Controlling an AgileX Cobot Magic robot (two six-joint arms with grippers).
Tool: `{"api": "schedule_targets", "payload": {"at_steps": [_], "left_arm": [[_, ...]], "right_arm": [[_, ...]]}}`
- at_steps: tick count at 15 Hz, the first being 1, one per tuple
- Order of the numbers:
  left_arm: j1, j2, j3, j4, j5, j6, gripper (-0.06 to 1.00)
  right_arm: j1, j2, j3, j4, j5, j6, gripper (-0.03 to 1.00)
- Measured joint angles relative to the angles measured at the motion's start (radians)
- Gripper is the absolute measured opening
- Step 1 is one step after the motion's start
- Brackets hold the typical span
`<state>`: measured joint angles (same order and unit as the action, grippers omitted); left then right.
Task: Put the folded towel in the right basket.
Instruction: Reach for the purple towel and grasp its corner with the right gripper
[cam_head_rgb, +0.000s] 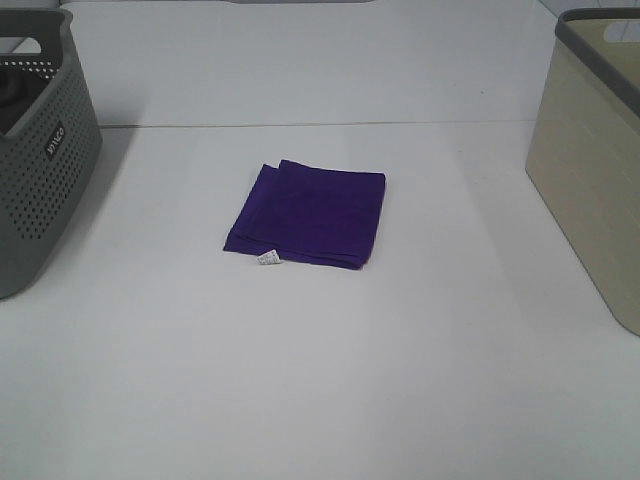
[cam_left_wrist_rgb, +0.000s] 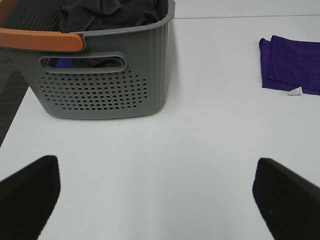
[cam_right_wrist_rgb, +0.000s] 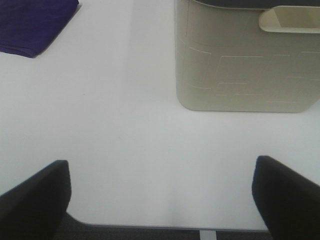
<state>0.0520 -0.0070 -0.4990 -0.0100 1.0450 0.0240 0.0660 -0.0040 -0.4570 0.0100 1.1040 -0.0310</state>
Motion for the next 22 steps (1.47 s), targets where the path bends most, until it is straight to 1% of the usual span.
{"api": "schedule_targets", "payload": {"at_steps": [22], "left_arm": [[0.0,0.0,0.0,0.0,0.0,0.0,0.99]], "right_arm": [[0.0,0.0,0.0,-0.01,0.0,0.023,0.97]]}}
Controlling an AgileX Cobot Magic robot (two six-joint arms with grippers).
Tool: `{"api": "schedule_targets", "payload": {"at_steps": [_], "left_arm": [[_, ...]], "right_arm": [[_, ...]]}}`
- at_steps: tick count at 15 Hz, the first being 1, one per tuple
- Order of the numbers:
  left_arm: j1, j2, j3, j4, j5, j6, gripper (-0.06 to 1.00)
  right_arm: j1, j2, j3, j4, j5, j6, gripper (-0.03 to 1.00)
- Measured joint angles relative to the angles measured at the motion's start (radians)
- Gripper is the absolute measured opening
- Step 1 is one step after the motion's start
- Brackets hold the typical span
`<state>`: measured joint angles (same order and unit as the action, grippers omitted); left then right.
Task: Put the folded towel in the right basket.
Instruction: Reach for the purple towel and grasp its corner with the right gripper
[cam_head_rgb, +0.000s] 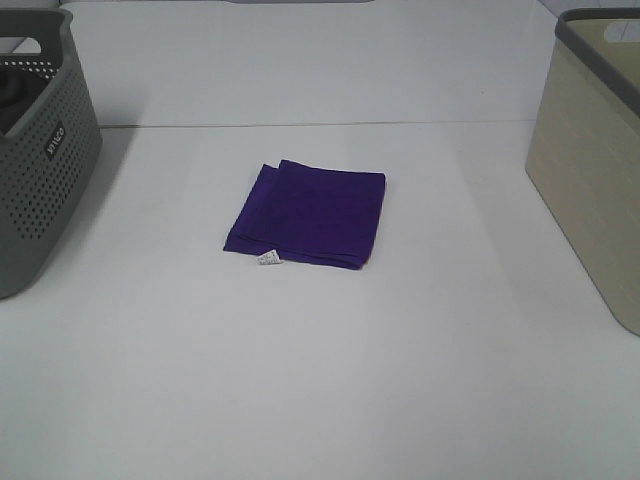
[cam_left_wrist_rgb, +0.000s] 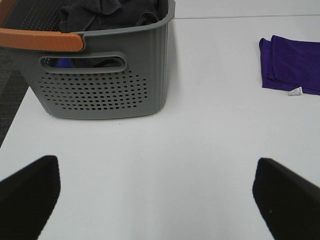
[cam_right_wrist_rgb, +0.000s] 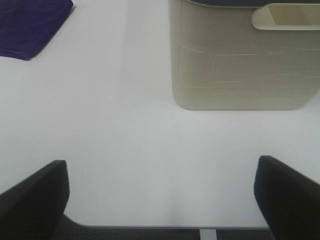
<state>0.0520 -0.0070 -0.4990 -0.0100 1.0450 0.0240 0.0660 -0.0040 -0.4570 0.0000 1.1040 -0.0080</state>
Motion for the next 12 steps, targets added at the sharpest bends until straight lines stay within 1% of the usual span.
{"api": "schedule_targets", "payload": {"at_steps": [9,11,12], "left_arm": [[0.0,0.0,0.0,0.0,0.0,0.0,0.99],[0.0,0.0,0.0,0.0,0.0,0.0,0.99],[0.0,0.0,0.0,0.0,0.0,0.0,0.99]], "right_arm": [[0.0,0.002,0.0,0.0,0.0,0.0,0.97],[0.0,0.114,-0.042,0.0,0.004,0.001,0.97],[0.0,0.241,-0.107,0.0,0.013,0.001,0.96]]}}
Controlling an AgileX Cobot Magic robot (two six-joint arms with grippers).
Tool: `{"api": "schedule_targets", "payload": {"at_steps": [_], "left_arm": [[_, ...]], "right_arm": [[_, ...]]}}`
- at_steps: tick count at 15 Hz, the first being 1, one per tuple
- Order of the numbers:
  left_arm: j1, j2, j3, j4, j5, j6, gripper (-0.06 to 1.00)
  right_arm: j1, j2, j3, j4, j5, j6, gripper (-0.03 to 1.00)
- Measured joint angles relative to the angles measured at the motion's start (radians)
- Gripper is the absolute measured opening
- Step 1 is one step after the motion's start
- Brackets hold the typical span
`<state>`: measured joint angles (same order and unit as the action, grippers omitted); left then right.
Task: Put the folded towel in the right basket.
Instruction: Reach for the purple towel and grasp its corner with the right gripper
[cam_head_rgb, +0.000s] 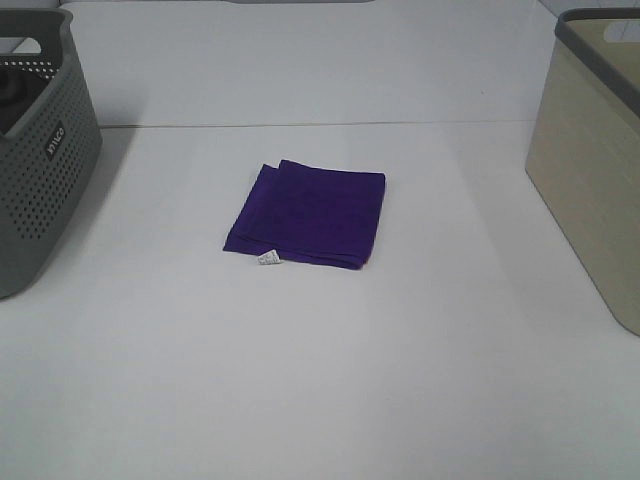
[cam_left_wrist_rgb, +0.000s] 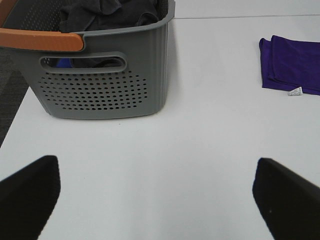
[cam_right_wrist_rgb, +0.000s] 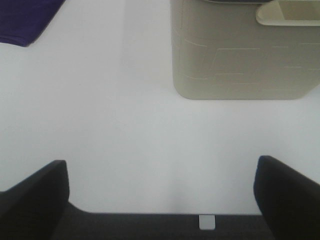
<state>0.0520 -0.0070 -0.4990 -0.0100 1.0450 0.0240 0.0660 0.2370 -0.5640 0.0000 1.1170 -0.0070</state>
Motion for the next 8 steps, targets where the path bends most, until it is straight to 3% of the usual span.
{"api": "schedule_targets", "payload": {"at_steps": [2,3,4,6,8], "left_arm": [[0.0,0.0,0.0,0.0,0.0,0.0,0.99],[0.0,0.0,0.0,0.0,0.0,0.0,0.99],[0.0,0.0,0.0,0.0,0.0,0.0,0.99],[0.0,0.0,0.0,0.0,0.0,0.0,0.99],[0.0,0.0,0.0,0.0,0.0,0.0,0.99]], "right_arm": [[0.0,0.201,-0.125,0.013,0.031,0.0,0.96],[0.0,0.434,-0.299,0.015,0.08,0.0,0.96],[0.0,0.541,-0.371,0.018,0.09,0.0,0.96],[0.0,0.663,-0.459,0.047,0.09,0.0,0.96],[0.0,0.792,-0.53,0.142,0.093,-0.008,0.96]]}}
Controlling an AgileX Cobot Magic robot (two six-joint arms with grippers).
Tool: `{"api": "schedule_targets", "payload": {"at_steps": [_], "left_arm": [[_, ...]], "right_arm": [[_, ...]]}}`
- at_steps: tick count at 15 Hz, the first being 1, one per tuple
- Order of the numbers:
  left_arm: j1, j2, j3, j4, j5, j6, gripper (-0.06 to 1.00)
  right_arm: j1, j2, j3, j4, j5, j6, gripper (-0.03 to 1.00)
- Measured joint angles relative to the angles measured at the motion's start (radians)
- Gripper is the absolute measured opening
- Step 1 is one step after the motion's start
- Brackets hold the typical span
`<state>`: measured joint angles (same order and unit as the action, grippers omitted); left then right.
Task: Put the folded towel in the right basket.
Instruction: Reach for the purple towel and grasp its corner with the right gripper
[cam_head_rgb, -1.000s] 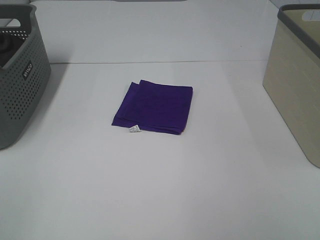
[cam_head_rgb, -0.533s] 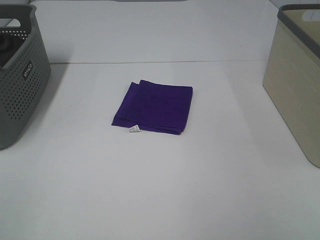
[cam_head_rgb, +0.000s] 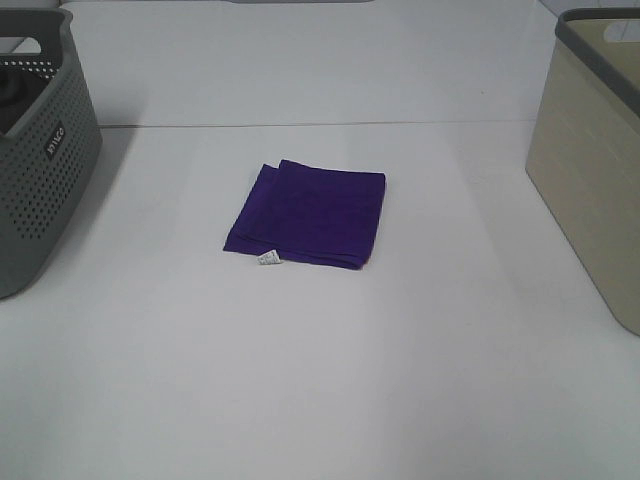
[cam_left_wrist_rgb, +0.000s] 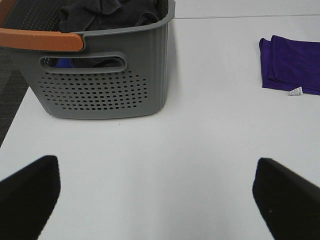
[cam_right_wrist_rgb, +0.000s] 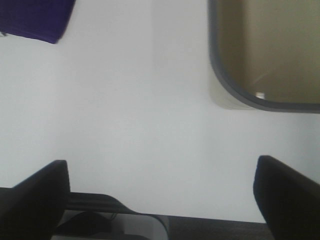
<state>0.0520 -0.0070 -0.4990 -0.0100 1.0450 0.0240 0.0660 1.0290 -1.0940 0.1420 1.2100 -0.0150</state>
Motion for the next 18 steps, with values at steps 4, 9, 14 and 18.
{"api": "schedule_targets", "payload": {"at_steps": [4,9,14,18], "left_arm": [[0.0,0.0,0.0,0.0,0.0,0.0,0.99],[0.0,0.0,0.0,0.0,0.0,0.0,0.99],[0.0,0.0,0.0,0.0,0.0,0.0,0.99],[0.0,0.0,0.0,0.0,0.0,0.0,0.99]], "right_arm": [[0.0,0.305,-0.169,0.22,-0.068,-0.055,0.94],[0.008,0.746,-0.33,0.568,-0.131,-0.222,0.94],[0.124,1.036,-0.444,0.595,-0.278,-0.237,0.93],[0.146,1.233,-0.604,0.603,-0.315,-0.219,0.93]]}}
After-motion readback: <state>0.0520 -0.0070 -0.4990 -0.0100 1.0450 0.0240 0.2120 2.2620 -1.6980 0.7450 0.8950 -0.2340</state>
